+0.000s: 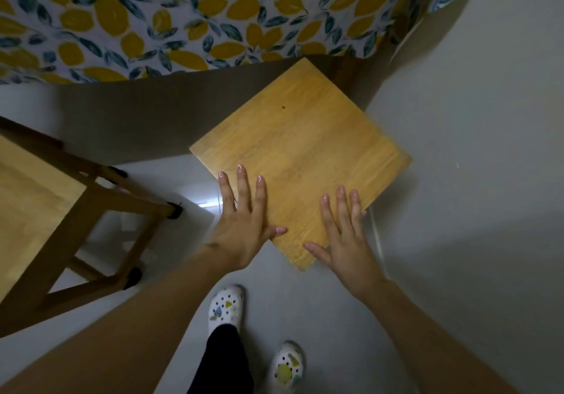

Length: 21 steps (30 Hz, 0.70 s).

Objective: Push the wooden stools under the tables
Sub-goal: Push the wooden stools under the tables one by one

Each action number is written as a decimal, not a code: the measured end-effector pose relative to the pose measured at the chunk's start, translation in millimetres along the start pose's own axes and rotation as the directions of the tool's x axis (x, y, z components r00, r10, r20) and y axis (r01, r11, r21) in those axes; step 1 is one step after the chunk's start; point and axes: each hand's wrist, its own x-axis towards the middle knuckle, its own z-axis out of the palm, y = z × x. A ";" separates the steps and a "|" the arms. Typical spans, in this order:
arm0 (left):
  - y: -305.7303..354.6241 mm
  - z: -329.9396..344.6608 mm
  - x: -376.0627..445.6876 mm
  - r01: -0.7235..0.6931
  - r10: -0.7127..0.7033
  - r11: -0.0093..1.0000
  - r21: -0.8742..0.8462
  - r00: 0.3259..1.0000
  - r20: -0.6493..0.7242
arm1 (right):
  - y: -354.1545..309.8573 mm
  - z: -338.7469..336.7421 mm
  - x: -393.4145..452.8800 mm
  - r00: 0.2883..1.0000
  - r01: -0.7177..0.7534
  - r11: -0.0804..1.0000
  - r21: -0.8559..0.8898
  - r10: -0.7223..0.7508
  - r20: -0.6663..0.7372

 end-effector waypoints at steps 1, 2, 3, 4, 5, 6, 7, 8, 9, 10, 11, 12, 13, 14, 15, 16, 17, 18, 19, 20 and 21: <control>-2.8 -6.0 8.7 0.006 -0.006 1.000 0.016 1.000 -0.005 | 2.4 -2.4 11.0 1.000 0.010 1.000 0.006 -0.010 -0.005; -5.0 -13.0 18.0 0.009 -0.009 0.999 0.038 1.000 -0.004 | 5.0 -4.6 22.3 1.000 0.016 1.000 0.014 -0.016 -0.010; -7.4 -20.6 27.8 0.009 -0.008 0.998 0.060 1.000 -0.007 | 7.5 -7.1 34.3 1.000 0.019 1.000 0.024 -0.019 -0.013; -10.4 -28.9 37.7 0.006 -0.005 0.997 0.079 1.000 -0.004 | 9.2 -10.1 47.7 1.000 0.019 0.999 0.031 -0.019 -0.008; -14.0 -37.0 47.7 0.005 -0.007 0.996 0.091 1.000 0.018 | 10.6 -12.8 62.0 1.000 0.021 0.999 0.035 -0.021 -0.008; -17.8 -46.3 57.9 0.011 -0.015 0.996 0.087 0.999 0.045 | 11.8 -15.3 77.1 1.000 0.021 0.999 0.042 -0.021 -0.008; -22.7 -54.8 69.7 0.018 -0.023 0.997 0.073 0.998 0.059 | 13.0 -18.2 92.8 1.000 0.019 0.998 0.054 -0.019 -0.007; -28.9 -62.4 82.5 0.022 -0.025 0.998 0.058 0.998 0.053 | 14.0 -21.7 108.6 1.000 0.014 0.998 0.067 -0.014 -0.003; -36.2 -69.4 96.0 0.028 -0.030 0.999 0.041 0.998 0.051 | 14.4 -25.5 124.4 1.000 0.012 0.997 0.076 -0.011 -0.006; -44.7 -74.3 109.4 0.034 -0.036 0.999 0.024 0.998 0.056 | 14.4 -29.2 140.0 1.000 0.013 0.997 0.078 -0.012 -0.012; -52.5 -80.8 121.9 0.040 -0.041 0.999 0.008 0.997 0.064 | 13.7 -33.1 155.2 1.000 0.014 0.997 0.076 -0.013 -0.017; -59.9 -87.5 133.4 0.046 -0.045 0.999 -0.008 0.996 0.074 | 12.6 -37.5 169.9 1.000 0.013 0.997 0.079 -0.012 -0.015; -66.3 -95.1 144.2 0.049 -0.046 0.998 -0.030 0.996 0.081 | 11.4 -41.5 183.7 1.000 0.010 0.996 0.085 -0.009 -0.014; -72.5 -102.5 154.7 0.052 -0.048 0.997 -0.056 0.995 0.086 | 10.3 -45.3 197.2 1.000 0.005 0.996 0.091 -0.004 -0.010; -78.7 -108.9 164.9 0.057 -0.050 0.996 -0.075 0.995 0.091 | 8.9 -48.7 209.6 1.000 0.000 0.996 0.093 0.001 -0.004; -84.6 -115.6 174.4 0.060 -0.052 0.995 -0.085 0.994 0.093 | 7.5 -51.7 221.2 1.000 -0.005 0.996 0.091 0.004 0.004; -90.4 -121.4 183.7 0.061 -0.053 0.994 -0.086 0.994 0.095 | 6.7 -54.4 232.2 1.000 -0.007 0.997 0.083 0.007 0.008; -95.9 -126.7 192.2 0.063 -0.055 0.994 -0.084 0.994 0.096 | 6.4 -56.5 242.7 1.000 -0.009 0.997 0.071 0.008 0.009; -100.6 -130.8 200.3 0.064 -0.056 0.994 -0.084 0.994 0.096 | 6.5 -58.8 252.3 1.000 -0.012 0.998 0.057 0.011 0.010; -103.5 -134.8 206.8 0.062 -0.053 0.994 -0.086 0.994 0.095 | 6.9 -61.3 260.0 1.000 -0.016 0.999 0.045 0.016 0.012; -105.7 -138.1 213.0 0.061 -0.052 0.994 -0.089 0.994 0.095 | 7.6 -63.8 267.4 1.000 -0.017 0.999 0.036 0.017 0.008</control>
